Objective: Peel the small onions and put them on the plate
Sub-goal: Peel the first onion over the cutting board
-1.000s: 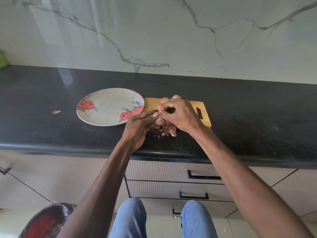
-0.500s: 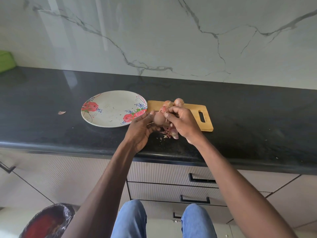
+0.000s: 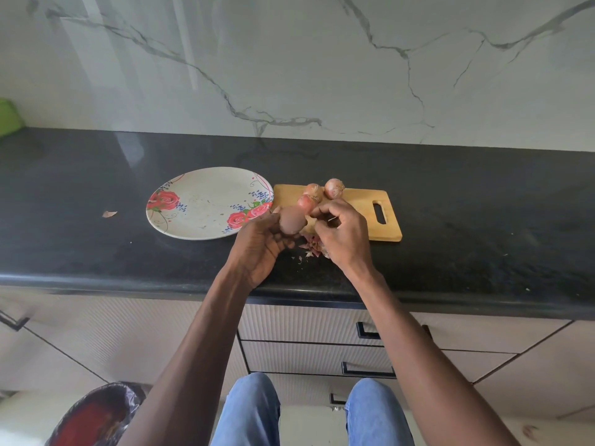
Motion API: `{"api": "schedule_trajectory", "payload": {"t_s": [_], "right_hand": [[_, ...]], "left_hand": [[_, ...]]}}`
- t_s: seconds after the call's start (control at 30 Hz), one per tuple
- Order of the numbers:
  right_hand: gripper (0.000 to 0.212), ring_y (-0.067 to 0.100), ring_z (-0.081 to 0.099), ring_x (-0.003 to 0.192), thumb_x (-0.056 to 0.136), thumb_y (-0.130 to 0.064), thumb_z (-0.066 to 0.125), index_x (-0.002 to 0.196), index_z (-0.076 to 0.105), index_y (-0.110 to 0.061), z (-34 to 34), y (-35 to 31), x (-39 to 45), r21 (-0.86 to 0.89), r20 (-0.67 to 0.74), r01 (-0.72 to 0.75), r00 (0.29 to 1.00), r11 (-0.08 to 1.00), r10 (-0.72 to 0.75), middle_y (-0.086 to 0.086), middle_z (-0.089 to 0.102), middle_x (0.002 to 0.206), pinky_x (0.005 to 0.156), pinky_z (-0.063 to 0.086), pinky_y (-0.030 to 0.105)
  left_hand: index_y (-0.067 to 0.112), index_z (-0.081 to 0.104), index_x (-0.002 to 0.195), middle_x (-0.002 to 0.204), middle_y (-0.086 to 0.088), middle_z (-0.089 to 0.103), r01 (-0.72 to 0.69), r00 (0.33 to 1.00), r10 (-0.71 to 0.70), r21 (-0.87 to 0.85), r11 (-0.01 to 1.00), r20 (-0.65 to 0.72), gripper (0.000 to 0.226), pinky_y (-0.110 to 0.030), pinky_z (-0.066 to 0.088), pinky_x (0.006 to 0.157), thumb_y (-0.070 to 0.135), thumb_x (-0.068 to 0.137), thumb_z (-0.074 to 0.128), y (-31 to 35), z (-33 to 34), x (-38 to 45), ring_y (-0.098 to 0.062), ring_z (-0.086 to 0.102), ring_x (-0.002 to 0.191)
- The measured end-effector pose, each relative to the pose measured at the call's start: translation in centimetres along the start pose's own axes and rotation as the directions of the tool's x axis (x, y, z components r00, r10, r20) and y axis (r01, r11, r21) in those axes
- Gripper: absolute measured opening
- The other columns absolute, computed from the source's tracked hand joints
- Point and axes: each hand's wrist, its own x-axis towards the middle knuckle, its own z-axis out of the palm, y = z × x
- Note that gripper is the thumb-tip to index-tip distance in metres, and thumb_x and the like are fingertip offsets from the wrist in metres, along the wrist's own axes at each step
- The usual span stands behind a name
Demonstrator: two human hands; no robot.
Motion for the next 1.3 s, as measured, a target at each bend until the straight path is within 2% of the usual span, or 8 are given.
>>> {"api": "schedule_trajectory", "payload": {"t_s": [0.17, 0.43, 0.57, 0.77, 0.87, 0.97, 1.13, 1.3], "right_hand": [[0.016, 0.007, 0.065, 0.099, 0.088, -0.010, 0.073, 0.102, 0.078, -0.005, -0.2, 0.1, 0.0, 0.085, -0.034, 0.095, 0.995, 0.992, -0.093, 0.001, 0.073, 0.102, 0.089, 0.051, 0.019], [0.019, 0.000, 0.064, 0.097, 0.086, -0.003, 0.075, 0.105, 0.077, -0.006, 0.4, 0.1, 0.3, 0.137, 0.016, 0.046, 0.999, 0.990, -0.049, -0.003, 0.070, 0.100, 0.087, 0.050, 0.014], [0.014, 0.005, 0.063, 0.098, 0.085, 0.000, 0.075, 0.098, 0.077, -0.005, 0.5, -0.1, 0.3, 0.061, -0.004, 0.084, 0.996, 0.995, -0.084, -0.002, 0.070, 0.100, 0.088, 0.049, 0.013], [0.008, 0.004, 0.050, 0.096, 0.088, 0.009, 0.062, 0.092, 0.061, 0.002, 1.1, -0.1, 0.4, -0.122, 0.094, 0.204, 0.977, 0.971, -0.193, 0.001, 0.056, 0.100, 0.086, 0.037, 0.002], [0.020, 0.022, 0.055, 0.102, 0.086, 0.010, 0.059, 0.105, 0.059, 0.006, 1.7, 0.4, 0.3, -0.157, 0.109, 0.169, 0.982, 0.973, -0.153, 0.014, 0.059, 0.106, 0.087, 0.035, 0.001], [0.016, 0.018, 0.054, 0.099, 0.092, 0.008, 0.057, 0.108, 0.059, 0.005, 1.7, 0.1, 0.1, -0.096, 0.108, 0.119, 0.988, 0.988, -0.109, 0.009, 0.058, 0.104, 0.083, 0.036, 0.000], [0.015, 0.014, 0.063, 0.104, 0.102, -0.008, 0.053, 0.112, 0.064, -0.007, 1.3, -0.1, 0.3, 0.079, 0.131, -0.065, 0.990, 0.995, 0.054, 0.005, 0.068, 0.112, 0.084, 0.046, 0.008], [0.016, 0.014, 0.068, 0.099, 0.103, -0.013, 0.052, 0.109, 0.066, -0.009, 0.9, -0.4, 0.3, 0.123, 0.125, -0.176, 0.979, 0.977, 0.160, 0.004, 0.072, 0.106, 0.084, 0.055, 0.023]], "left_hand": [[0.005, 0.057, 0.105, 0.087, -0.014, 0.067, -0.011, 1.000, 0.011, 0.037, 0.999, 0.001, 0.014, -0.025, 0.049, 0.056, 0.014, 0.105, 0.046, 0.1, 0.4, -0.1, -0.018, 0.063, 0.065], [0.002, 0.064, 0.097, 0.094, -0.018, 0.067, -0.077, 0.997, 0.074, 0.099, 0.992, 0.032, 0.022, -0.024, 0.054, 0.056, 0.012, 0.106, 0.047, -0.3, 0.5, 0.1, -0.019, 0.063, 0.071], [0.001, 0.066, 0.102, 0.106, -0.024, 0.063, -0.087, 0.996, 0.088, 0.147, 0.985, 0.003, 0.018, -0.024, 0.055, 0.057, 0.012, 0.102, 0.052, -0.5, 0.4, 0.2, -0.022, 0.064, 0.076], [0.005, 0.071, 0.090, 0.083, -0.012, 0.071, -0.128, 0.992, 0.122, 0.172, 0.977, 0.044, 0.024, -0.023, 0.053, 0.054, 0.026, 0.081, 0.063, -0.2, 1.0, -0.4, -0.018, 0.063, 0.067], [0.004, 0.068, 0.085, 0.072, -0.008, 0.069, -0.131, 0.991, 0.125, 0.193, 0.972, 0.047, 0.020, -0.023, 0.050, 0.054, 0.017, 0.096, 0.056, -0.1, 1.1, -0.6, -0.016, 0.061, 0.062], [0.004, 0.067, 0.087, 0.075, -0.009, 0.068, -0.108, 0.994, 0.104, 0.188, 0.976, 0.029, 0.025, -0.023, 0.049, 0.053, 0.015, 0.103, 0.051, 0.0, 1.0, -0.7, -0.015, 0.060, 0.062], [0.004, 0.062, 0.103, 0.088, -0.017, 0.064, -0.089, 0.996, 0.083, 0.138, 0.986, 0.044, 0.031, -0.024, 0.051, 0.051, 0.032, 0.092, 0.063, 0.0, 0.9, -0.4, -0.018, 0.062, 0.064], [0.001, 0.060, 0.111, 0.092, -0.012, 0.070, -0.084, 0.993, 0.069, 0.165, 0.983, 0.094, 0.036, -0.025, 0.052, 0.058, 0.015, 0.081, 0.074, 0.1, 0.8, -0.6, -0.019, 0.066, 0.074]]}}
